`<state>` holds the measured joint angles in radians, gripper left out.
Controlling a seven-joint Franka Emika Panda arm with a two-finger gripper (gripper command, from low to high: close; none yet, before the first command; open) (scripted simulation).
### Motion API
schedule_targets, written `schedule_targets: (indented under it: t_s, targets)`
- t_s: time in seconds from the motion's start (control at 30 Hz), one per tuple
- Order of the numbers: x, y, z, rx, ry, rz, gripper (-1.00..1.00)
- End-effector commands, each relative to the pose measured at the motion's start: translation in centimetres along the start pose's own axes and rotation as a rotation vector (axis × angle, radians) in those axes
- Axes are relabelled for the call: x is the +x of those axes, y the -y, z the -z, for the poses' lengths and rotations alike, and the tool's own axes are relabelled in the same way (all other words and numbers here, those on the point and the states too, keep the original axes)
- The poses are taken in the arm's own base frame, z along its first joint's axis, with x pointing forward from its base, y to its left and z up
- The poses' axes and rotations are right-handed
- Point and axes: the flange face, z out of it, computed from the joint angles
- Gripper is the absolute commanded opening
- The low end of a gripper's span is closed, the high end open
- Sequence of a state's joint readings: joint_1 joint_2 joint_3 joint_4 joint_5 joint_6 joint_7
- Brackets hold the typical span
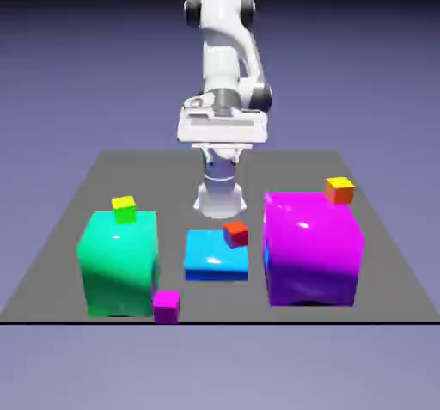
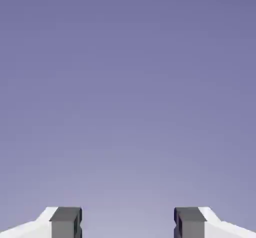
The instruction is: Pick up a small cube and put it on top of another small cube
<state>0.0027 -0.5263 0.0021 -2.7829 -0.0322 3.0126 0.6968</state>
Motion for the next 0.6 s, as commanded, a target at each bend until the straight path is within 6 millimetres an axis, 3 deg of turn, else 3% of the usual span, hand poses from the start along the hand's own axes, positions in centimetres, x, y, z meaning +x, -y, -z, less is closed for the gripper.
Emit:
schedule_targets:
  t_s: [0.0, 0.27, 0.57]
  targets:
    - [0.2, 0.1, -1.0, -0.028, 0.022, 0.059, 0.00]
    - [0.8, -1.0, -9.9, -0.217, 0.236, 0.524, 0.00]
    - [0.1, -5.4, -20.2, -0.351, 0.554, 1.019, 0.00]
